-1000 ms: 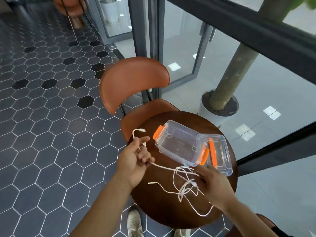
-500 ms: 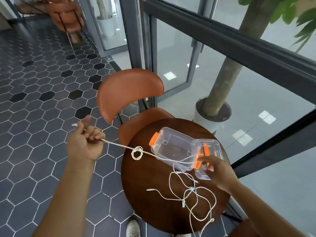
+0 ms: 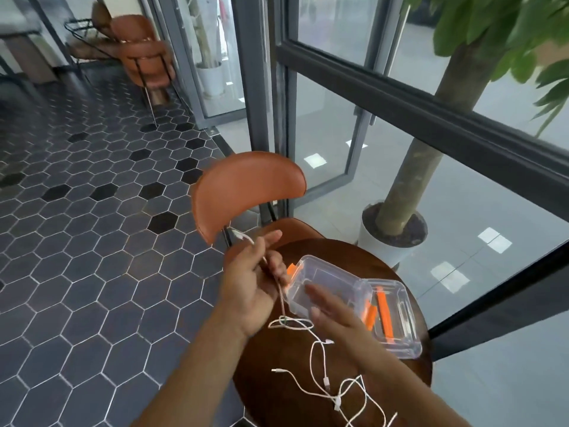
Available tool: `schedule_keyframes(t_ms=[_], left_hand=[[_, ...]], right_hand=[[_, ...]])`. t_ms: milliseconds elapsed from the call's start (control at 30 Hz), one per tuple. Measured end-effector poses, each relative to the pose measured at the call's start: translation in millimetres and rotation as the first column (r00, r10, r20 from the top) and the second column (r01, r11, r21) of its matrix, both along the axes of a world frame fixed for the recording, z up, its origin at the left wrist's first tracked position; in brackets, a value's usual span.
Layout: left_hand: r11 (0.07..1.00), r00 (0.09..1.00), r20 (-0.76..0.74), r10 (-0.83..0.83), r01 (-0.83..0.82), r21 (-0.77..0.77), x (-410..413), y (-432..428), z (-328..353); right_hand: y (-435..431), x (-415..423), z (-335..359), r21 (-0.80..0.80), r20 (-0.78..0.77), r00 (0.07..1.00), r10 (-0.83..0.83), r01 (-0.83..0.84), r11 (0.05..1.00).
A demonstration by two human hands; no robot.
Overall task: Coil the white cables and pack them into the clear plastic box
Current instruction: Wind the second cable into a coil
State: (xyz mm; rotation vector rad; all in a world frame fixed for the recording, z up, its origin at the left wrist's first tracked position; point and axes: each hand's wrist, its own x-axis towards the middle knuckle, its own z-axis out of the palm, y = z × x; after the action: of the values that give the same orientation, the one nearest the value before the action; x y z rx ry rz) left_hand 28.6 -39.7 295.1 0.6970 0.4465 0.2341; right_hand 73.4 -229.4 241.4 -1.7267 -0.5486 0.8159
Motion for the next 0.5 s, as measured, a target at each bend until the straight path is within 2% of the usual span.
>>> schedule_keyframes(t_ms=[33,67,100,233,300,400,500], left_hand=[[0.999,1.000,-0.016,-0.027,0.028,0.018,-0.1,-9.3,-0.9],[0.999,0.998,-0.031,-0.049,0.050,0.018,-1.4,-14.6,-1.0],[0.997,0.996,-0.042,-0.072,0.073,0.008,-3.5,-16.3,-0.1],[0.989,0.986,-0.087,-0.140,0.144,0.040,-11.8,-6.9,8.7],[0.990,0.987,-0.107,-0.122,0.128,0.059,-13.3,-3.6,11.2],[0.995,0.990,-0.125,-0.063,0.072,0.067,-15.4,2.0,11.6],[0.999,0.990,-0.136,-0.034,0.035,0.007,-17.8,8.7,9.8]], right_hand=[[9.6,-7.9,5.8,0.061,-0.019,0.997,0.070,-0.068,0.996],[16.6,-12.4,4.3,0.103,0.029,0.994,0.109,-0.111,0.988],[20.7,-15.0,1.6,0.137,0.076,0.992,0.098,-0.107,0.985],[20.6,-7.9,-2.4,0.146,0.104,0.994,0.021,-0.036,0.989],[15.8,-4.4,-9.2,0.093,0.269,0.959,0.085,-0.113,0.989],[9.4,3.0,-17.7,-0.077,0.484,0.849,0.213,-0.202,0.976],[-3.2,9.6,-24.5,-0.152,0.515,0.815,0.266,-0.218,0.964]])
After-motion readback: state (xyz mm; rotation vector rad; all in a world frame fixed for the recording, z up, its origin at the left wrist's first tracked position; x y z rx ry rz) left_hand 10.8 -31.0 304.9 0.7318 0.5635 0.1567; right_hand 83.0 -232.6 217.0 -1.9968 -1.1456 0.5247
